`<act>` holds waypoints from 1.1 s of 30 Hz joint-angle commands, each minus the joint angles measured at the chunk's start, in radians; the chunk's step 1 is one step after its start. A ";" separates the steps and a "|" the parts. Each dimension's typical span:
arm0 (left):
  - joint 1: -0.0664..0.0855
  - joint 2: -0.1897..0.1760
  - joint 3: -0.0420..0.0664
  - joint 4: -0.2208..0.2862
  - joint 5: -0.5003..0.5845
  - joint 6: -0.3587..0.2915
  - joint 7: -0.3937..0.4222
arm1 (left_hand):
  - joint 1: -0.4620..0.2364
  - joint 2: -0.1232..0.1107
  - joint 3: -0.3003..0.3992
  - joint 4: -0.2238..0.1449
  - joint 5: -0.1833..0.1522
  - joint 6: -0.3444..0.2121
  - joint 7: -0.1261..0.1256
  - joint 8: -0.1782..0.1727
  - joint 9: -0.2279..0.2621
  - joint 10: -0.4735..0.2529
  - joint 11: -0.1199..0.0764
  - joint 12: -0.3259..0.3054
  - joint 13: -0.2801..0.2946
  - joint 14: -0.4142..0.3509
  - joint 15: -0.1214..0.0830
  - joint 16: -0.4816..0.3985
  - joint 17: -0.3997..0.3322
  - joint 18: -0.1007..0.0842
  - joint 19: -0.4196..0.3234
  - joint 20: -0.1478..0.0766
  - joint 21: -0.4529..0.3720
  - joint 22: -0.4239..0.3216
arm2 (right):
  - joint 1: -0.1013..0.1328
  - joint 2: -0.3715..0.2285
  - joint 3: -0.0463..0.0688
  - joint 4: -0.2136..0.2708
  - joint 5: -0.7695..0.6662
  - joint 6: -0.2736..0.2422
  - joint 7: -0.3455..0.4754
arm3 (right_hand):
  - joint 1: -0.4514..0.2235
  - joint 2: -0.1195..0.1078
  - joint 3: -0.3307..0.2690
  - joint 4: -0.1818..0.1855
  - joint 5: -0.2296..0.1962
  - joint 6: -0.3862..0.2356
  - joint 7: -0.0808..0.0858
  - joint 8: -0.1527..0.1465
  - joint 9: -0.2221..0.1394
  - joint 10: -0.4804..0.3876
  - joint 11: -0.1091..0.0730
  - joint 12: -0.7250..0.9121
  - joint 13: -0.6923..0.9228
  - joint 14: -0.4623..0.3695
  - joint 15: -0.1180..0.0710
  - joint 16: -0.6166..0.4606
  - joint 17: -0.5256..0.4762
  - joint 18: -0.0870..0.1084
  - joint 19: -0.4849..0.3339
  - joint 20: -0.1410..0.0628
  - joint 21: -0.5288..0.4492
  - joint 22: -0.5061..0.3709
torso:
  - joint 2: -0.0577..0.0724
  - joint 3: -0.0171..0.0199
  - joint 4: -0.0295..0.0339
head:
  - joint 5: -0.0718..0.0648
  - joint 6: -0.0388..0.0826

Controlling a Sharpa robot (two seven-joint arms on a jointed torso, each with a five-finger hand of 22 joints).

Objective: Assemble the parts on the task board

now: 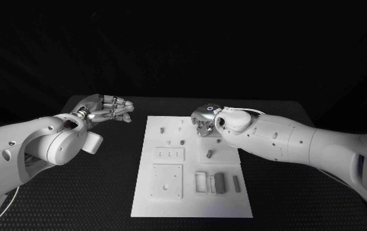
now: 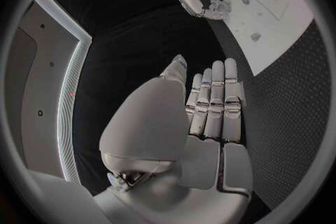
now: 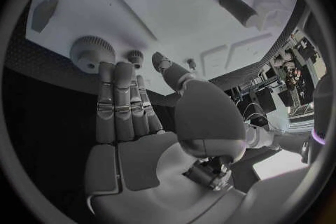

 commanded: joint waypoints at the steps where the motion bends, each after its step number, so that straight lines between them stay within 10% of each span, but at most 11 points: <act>1: 0.006 -0.002 0.001 0.007 -0.005 -0.004 0.009 | -0.006 -0.007 -0.001 -0.002 -0.003 -0.007 0.002 -0.005 -0.001 -0.009 0.000 -0.004 -0.002 0.004 0.005 -0.005 0.002 0.011 0.003 -0.004 -0.006 0.000 | -0.001 -0.001 0.000 -0.006 -0.030 0.006 -0.004 | 0.007 -0.001 0.006 0.002 0.004 0.008 -0.003 -0.002 -0.001 0.000 0.004 0.004 -0.003 0.007 0.003 0.007 0.003 0.046 -0.002 0.001 0.008 0.023 | 0.009 -0.0016 0.0021 | -0.002 0.003; 33: 0.011 -0.013 0.001 0.002 -0.005 0.008 -0.002 | -0.013 -0.008 0.001 -0.001 -0.003 -0.005 0.003 -0.004 -0.001 -0.008 0.001 -0.007 -0.003 0.005 0.005 -0.008 0.006 0.011 0.004 -0.003 -0.007 0.000 | -0.004 -0.008 0.000 -0.008 -0.077 0.019 -0.007 | 0.041 0.045 0.000 -0.003 0.004 0.093 -0.034 0.032 0.015 0.123 -0.034 0.047 0.004 0.030 -0.032 0.113 0.045 0.046 0.010 -0.024 0.118 0.025 | 0.032 -0.0041 0.0016 | -0.005 0.016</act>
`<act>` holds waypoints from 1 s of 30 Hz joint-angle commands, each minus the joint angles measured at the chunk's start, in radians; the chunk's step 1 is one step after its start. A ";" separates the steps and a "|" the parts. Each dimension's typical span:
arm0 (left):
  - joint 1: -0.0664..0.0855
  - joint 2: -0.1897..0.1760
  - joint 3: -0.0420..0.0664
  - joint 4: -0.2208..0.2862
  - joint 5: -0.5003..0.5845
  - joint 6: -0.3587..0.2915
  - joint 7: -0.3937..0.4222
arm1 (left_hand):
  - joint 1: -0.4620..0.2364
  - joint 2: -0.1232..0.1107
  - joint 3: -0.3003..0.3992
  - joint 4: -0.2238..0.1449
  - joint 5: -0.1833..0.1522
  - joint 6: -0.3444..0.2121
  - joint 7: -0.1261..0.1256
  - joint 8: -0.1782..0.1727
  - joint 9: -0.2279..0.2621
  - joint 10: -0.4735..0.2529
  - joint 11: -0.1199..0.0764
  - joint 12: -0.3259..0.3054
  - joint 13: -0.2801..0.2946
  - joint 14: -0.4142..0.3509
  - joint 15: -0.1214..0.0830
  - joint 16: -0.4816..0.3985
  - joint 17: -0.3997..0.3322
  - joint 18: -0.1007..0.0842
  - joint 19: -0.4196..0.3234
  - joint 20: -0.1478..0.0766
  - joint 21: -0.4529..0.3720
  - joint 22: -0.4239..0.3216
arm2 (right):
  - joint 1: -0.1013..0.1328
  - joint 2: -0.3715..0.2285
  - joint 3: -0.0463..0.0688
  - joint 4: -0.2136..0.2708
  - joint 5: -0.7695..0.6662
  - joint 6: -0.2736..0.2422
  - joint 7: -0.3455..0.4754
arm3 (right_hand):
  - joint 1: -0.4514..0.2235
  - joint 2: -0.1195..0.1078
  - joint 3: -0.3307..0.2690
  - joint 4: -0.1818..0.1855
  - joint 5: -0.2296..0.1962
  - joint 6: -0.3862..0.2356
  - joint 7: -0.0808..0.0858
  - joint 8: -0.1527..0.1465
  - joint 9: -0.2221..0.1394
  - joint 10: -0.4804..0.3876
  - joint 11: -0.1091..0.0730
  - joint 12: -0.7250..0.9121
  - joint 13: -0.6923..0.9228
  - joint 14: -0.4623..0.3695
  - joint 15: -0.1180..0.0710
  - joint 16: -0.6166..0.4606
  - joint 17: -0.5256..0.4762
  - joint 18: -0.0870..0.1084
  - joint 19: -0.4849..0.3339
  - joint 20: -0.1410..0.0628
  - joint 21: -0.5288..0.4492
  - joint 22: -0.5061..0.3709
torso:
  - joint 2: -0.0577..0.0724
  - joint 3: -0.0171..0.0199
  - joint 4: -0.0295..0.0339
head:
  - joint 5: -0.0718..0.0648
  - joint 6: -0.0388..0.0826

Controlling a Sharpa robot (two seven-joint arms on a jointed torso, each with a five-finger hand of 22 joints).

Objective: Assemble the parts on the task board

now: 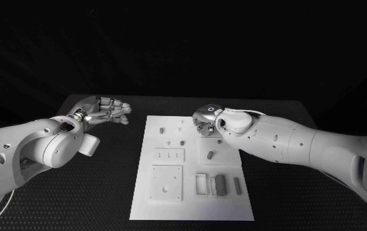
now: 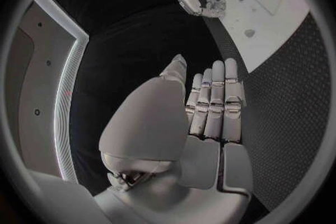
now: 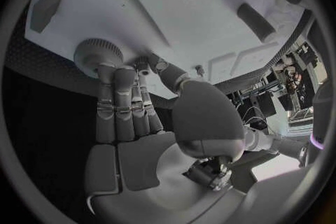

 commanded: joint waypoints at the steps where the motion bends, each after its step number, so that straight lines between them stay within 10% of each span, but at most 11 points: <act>1: 0.003 0.000 0.001 0.001 -0.006 0.009 0.002 | -0.009 -0.004 0.001 -0.001 -0.003 -0.005 0.003 -0.004 -0.001 -0.008 0.001 -0.004 -0.001 0.005 0.005 -0.005 0.001 0.018 0.004 -0.003 -0.007 0.000 | -0.009 -0.005 -0.006 0.003 -0.033 0.036 -0.007 | 0.005 0.011 -0.006 -0.003 0.004 0.013 -0.006 0.009 0.007 0.017 -0.006 0.007 0.009 0.000 -0.012 0.012 0.004 0.048 0.000 -0.009 0.016 0.026 | 0.004 -0.0001 0.0004 | -0.002 -0.001; 30: 0.003 0.010 -0.001 -0.014 -0.007 0.010 0.005 | -0.012 -0.005 0.003 -0.001 -0.003 -0.005 0.002 -0.005 -0.001 -0.007 0.001 -0.006 -0.002 0.005 0.005 -0.008 0.004 0.018 0.004 -0.003 -0.008 0.000 | -0.010 -0.013 -0.005 0.029 -0.058 -0.082 -0.022 | 0.020 0.050 0.004 -0.005 0.005 0.106 -0.044 0.040 0.071 0.122 -0.050 0.030 0.062 0.040 -0.054 0.113 0.023 0.048 0.024 -0.047 0.145 0.024 | 0.011 -0.0036 0.0026 | -0.006 0.005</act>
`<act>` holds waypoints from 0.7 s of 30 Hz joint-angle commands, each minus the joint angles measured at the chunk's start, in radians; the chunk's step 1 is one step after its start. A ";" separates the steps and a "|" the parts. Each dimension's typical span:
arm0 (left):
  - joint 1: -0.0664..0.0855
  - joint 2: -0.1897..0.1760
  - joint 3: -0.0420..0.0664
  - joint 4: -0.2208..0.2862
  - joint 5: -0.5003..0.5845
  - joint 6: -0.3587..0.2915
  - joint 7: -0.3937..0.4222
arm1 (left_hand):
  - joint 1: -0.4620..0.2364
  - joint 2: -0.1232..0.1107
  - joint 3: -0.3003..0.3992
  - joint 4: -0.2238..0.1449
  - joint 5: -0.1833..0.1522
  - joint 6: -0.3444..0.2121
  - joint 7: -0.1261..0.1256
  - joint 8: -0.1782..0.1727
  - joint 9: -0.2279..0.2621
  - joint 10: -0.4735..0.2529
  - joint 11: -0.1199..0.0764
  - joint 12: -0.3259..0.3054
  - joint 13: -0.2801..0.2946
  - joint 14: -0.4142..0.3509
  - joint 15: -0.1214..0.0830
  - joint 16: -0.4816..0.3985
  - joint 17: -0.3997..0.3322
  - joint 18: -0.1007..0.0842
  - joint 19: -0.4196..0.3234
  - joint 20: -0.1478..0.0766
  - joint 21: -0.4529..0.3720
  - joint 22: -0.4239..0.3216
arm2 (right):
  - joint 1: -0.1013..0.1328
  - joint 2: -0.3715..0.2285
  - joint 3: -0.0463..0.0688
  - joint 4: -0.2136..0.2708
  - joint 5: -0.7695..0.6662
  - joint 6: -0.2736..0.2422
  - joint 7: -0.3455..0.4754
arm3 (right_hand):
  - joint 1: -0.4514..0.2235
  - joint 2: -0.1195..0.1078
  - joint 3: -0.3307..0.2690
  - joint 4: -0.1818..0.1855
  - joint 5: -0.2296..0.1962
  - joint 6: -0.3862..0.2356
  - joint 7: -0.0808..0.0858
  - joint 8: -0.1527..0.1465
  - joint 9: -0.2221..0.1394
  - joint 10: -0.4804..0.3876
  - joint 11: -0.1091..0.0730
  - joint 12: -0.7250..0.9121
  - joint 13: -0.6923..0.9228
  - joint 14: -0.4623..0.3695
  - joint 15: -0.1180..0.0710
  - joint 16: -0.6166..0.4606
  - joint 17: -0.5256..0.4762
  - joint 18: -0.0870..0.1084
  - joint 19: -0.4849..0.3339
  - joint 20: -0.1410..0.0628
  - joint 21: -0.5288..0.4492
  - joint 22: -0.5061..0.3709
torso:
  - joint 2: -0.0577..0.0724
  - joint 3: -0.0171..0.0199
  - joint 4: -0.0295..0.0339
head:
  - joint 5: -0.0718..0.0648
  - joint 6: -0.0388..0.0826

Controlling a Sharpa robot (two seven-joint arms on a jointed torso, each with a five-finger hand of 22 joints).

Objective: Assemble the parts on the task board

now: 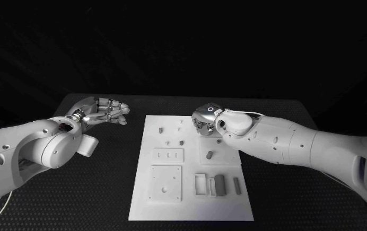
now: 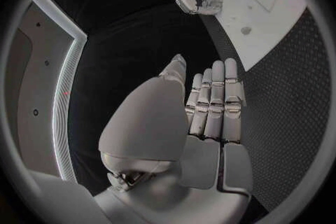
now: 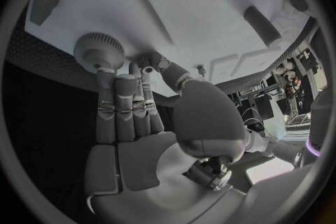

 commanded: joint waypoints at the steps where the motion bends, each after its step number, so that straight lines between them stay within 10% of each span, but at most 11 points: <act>1: 0.002 0.002 0.000 0.002 -0.004 0.009 0.006 | -0.008 -0.001 0.003 -0.001 -0.003 -0.005 0.002 -0.005 -0.001 -0.008 0.002 -0.006 -0.001 0.005 0.005 -0.004 0.002 0.010 0.004 -0.004 -0.005 0.000 | -0.008 0.002 -0.004 0.010 -0.023 -0.030 -0.013 | 0.009 0.015 0.009 -0.001 0.003 0.011 0.000 0.003 0.006 0.022 -0.012 0.007 0.034 0.004 -0.008 0.009 0.002 0.066 -0.002 -0.013 0.010 0.024 | 0.001 -0.0005 0.0002 | 0.002 0.003; 21: 0.002 0.003 0.000 0.004 -0.004 0.008 0.006 | -0.010 -0.002 0.005 -0.002 -0.003 -0.005 0.003 -0.005 -0.002 -0.007 0.002 -0.008 -0.002 0.005 0.005 -0.006 0.004 0.010 0.004 -0.004 -0.006 0.000 | -0.008 0.025 0.036 0.072 -0.086 -0.114 -0.133 | 0.010 0.005 0.016 -0.001 0.003 0.028 -0.005 0.001 0.015 0.039 -0.020 0.008 0.044 0.006 -0.016 0.037 0.012 0.066 0.004 -0.018 0.036 0.023 | 0.005 -0.0008 -0.0012 | 0.014 0.017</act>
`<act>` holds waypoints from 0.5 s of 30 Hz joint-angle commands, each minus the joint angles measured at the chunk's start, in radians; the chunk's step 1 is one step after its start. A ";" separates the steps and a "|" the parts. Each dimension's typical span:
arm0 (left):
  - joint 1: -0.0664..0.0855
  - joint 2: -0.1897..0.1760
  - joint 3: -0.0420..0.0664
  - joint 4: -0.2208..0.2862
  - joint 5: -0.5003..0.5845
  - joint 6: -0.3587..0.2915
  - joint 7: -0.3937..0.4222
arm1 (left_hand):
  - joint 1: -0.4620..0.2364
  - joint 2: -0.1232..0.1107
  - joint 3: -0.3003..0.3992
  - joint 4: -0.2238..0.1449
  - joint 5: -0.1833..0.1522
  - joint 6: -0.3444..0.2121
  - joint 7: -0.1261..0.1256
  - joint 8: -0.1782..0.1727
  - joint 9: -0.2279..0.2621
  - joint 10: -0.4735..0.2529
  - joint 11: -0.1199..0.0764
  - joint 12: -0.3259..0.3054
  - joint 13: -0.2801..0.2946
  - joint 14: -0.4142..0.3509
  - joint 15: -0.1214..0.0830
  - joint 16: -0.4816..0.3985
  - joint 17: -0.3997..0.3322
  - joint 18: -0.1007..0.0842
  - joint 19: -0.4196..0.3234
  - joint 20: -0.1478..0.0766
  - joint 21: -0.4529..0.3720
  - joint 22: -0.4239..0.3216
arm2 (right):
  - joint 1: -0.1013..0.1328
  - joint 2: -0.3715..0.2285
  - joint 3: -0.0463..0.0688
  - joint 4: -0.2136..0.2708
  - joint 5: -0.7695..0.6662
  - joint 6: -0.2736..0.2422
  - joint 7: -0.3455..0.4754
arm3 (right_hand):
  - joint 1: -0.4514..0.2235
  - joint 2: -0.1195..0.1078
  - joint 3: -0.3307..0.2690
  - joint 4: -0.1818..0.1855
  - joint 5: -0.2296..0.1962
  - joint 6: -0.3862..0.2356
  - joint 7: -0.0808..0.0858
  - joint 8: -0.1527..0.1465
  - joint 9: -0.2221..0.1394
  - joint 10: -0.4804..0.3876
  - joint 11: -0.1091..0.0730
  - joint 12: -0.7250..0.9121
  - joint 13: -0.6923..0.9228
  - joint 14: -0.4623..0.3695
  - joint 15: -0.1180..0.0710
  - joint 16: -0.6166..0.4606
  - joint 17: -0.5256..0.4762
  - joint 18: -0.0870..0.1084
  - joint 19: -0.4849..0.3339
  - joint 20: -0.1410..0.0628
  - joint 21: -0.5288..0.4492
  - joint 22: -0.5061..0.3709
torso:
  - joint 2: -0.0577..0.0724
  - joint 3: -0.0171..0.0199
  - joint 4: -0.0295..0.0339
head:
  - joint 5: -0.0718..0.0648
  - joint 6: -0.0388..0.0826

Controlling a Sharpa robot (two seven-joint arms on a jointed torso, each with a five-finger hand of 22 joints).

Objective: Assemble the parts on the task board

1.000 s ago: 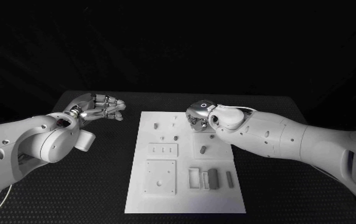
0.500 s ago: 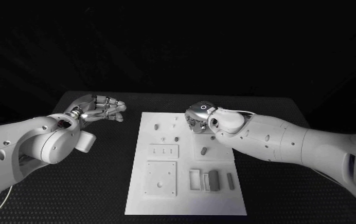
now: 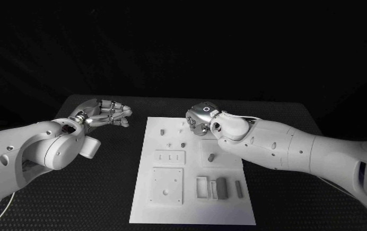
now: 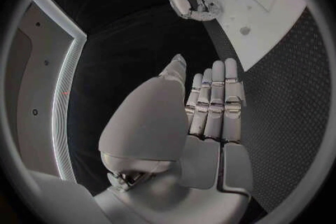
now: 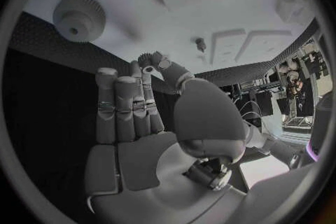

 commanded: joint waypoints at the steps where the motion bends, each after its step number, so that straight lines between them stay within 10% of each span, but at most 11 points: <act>1: 0.002 0.003 0.001 0.002 -0.004 0.008 0.006 | -0.010 -0.002 0.005 -0.002 -0.003 -0.005 0.003 -0.005 -0.002 -0.007 0.002 -0.004 -0.002 0.003 0.003 -0.006 0.002 0.017 0.004 -0.004 -0.006 0.000 | 0.000 0.009 0.003 0.006 -0.040 -0.026 -0.051 | 0.010 0.004 0.006 -0.001 0.005 0.008 -0.003 0.005 0.002 0.027 -0.015 0.003 0.044 -0.005 -0.007 0.008 0.002 0.078 -0.005 -0.009 0.008 0.023 | 0.001 0.0008 -0.0003 | 0.002 0.003; 15: 0.002 0.009 0.001 0.003 -0.004 0.009 0.005 | -0.010 -0.002 0.006 -0.002 -0.003 -0.004 0.003 -0.005 -0.002 -0.006 0.002 -0.004 -0.002 0.003 0.003 -0.007 0.003 0.017 0.004 -0.004 -0.006 0.001 | 0.000 0.073 0.003 -0.037 -0.052 -0.014 -0.092 | 0.008 0.004 0.008 0.000 0.005 0.009 -0.003 0.003 0.004 0.028 -0.015 0.002 0.046 -0.007 -0.007 0.012 0.002 0.078 -0.006 -0.010 0.013 0.023 | 0.003 -0.0009 -0.0005 | -0.004 0.005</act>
